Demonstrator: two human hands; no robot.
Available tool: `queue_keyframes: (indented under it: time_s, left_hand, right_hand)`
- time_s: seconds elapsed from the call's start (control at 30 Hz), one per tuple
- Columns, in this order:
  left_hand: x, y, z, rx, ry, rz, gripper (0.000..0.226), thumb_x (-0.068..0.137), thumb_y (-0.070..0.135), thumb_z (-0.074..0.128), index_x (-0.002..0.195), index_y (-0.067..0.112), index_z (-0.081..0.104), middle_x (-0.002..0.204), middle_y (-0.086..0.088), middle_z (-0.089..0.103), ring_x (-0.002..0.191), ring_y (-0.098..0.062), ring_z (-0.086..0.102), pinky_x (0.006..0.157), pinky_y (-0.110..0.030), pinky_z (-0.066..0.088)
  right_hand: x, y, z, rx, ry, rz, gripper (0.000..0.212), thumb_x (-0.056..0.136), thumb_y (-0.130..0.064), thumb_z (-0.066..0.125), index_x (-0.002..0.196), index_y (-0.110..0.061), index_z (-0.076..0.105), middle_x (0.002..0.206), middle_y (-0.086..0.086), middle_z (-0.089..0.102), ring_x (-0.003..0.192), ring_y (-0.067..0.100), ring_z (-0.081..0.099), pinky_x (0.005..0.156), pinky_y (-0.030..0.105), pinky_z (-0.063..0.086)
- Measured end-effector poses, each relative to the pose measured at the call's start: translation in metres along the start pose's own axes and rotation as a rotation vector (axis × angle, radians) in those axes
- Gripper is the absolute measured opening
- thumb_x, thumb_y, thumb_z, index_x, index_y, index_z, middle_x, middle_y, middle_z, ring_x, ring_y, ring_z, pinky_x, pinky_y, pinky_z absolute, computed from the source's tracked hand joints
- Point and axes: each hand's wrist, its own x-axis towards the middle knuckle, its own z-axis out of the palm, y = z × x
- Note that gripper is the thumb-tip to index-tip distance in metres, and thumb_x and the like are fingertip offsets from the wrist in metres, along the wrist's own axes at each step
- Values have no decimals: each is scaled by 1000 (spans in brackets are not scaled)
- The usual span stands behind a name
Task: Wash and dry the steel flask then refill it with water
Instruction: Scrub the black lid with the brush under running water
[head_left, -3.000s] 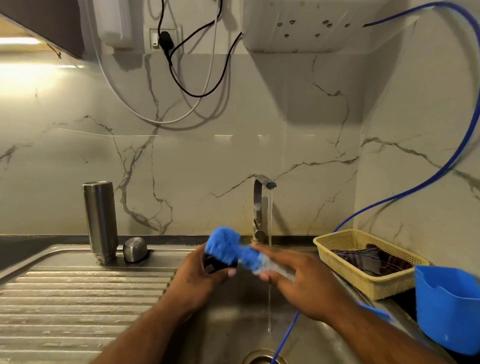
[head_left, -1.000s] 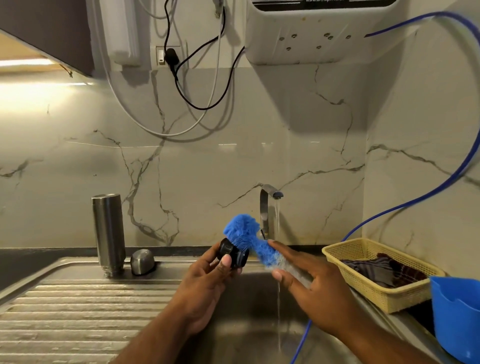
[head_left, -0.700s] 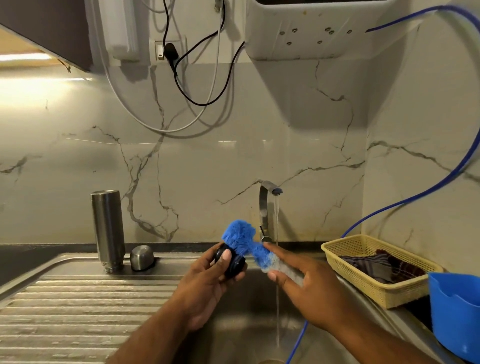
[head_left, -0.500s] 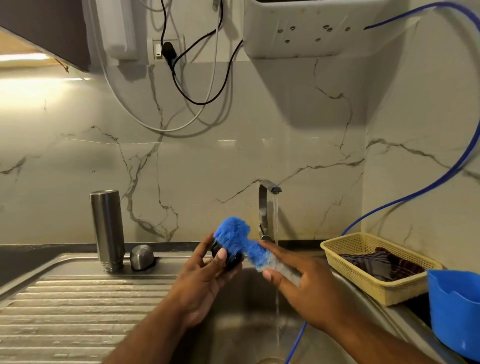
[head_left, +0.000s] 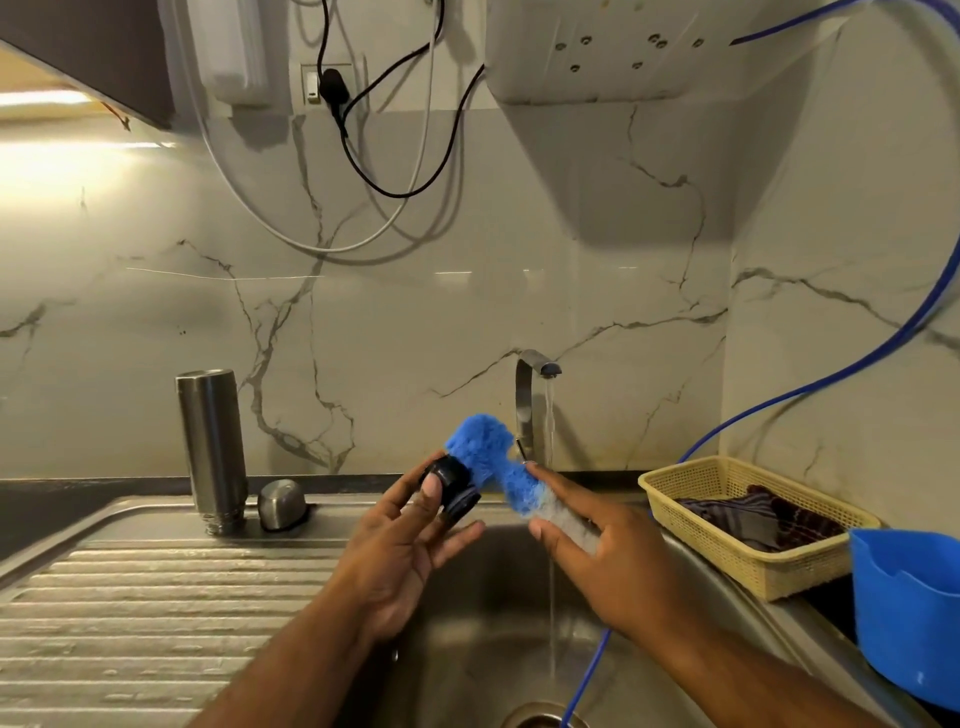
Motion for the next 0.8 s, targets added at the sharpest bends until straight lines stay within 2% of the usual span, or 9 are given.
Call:
queue_keyframes:
  time_s: [0.13, 0.2, 0.37, 0.43, 0.5, 0.57, 0.63, 0.73, 0.8]
  left_hand:
    - [0, -3, 2, -33, -20, -31, 49, 87, 12, 60, 133, -3, 57, 129, -24, 66, 115, -35, 68, 88, -45, 61]
    - [-1, -4, 4, -34, -32, -20, 50, 86, 16, 62, 132, -5, 57, 129, -23, 66, 118, -35, 67, 93, -47, 58]
    - [1, -2, 1, 29, -7, 19, 53, 81, 12, 69, 132, 2, 59, 130, -21, 66, 118, -32, 67, 90, -42, 61]
    - [2, -2, -2, 54, 7, 18, 53, 81, 14, 70, 133, 6, 60, 129, -20, 67, 117, -34, 68, 90, -48, 60]
    - [2, -3, -3, 71, 9, -1, 52, 82, 13, 68, 133, 8, 60, 127, -19, 69, 116, -34, 68, 91, -51, 59]
    - [1, -3, -1, 36, -9, -32, 49, 85, 12, 64, 132, 2, 59, 127, -21, 68, 116, -33, 68, 93, -46, 59]
    - [-1, -5, 2, 14, -39, -51, 48, 85, 14, 63, 130, -4, 59, 127, -23, 68, 118, -32, 67, 93, -41, 59]
    - [-3, -5, 3, 41, -36, -38, 47, 81, 13, 67, 126, -1, 61, 124, -22, 69, 115, -31, 69, 88, -37, 61]
    - [-2, -5, 2, 60, -26, -16, 47, 79, 14, 68, 124, 2, 64, 121, -19, 71, 113, -31, 68, 89, -38, 61]
  right_hand:
    - [-2, 1, 1, -7, -28, -31, 54, 95, -40, 67, 139, -60, 44, 125, -35, 56, 112, -23, 51, 82, -1, 42]
    - [-1, 2, 0, 9, -25, -22, 55, 95, -39, 68, 141, -57, 45, 127, -30, 60, 111, -23, 52, 82, -1, 42]
    - [-2, 2, 4, -4, -46, -34, 55, 95, -39, 68, 142, -56, 46, 125, -31, 57, 107, -29, 47, 78, -4, 39]
    - [-1, 3, 3, 23, -15, -14, 54, 95, -37, 69, 141, -56, 46, 128, -23, 62, 107, -27, 50, 77, -3, 41]
    - [-2, 4, 2, 5, -14, -29, 54, 95, -39, 68, 141, -56, 46, 129, -25, 61, 109, -22, 53, 79, -2, 42]
    - [-2, 3, 3, -35, -33, -58, 54, 95, -43, 66, 141, -60, 45, 127, -32, 57, 112, -21, 52, 82, -2, 42]
    - [-1, 3, 3, -24, -22, -42, 54, 95, -45, 66, 141, -62, 43, 125, -32, 57, 110, -22, 52, 83, 0, 45]
    - [-2, 3, 4, -69, -49, -58, 55, 95, -48, 64, 141, -64, 40, 126, -40, 50, 110, -25, 49, 86, -2, 42]
    - [-1, 4, 4, -50, -42, -37, 55, 95, -47, 65, 142, -63, 41, 127, -35, 54, 108, -24, 50, 81, -3, 41]
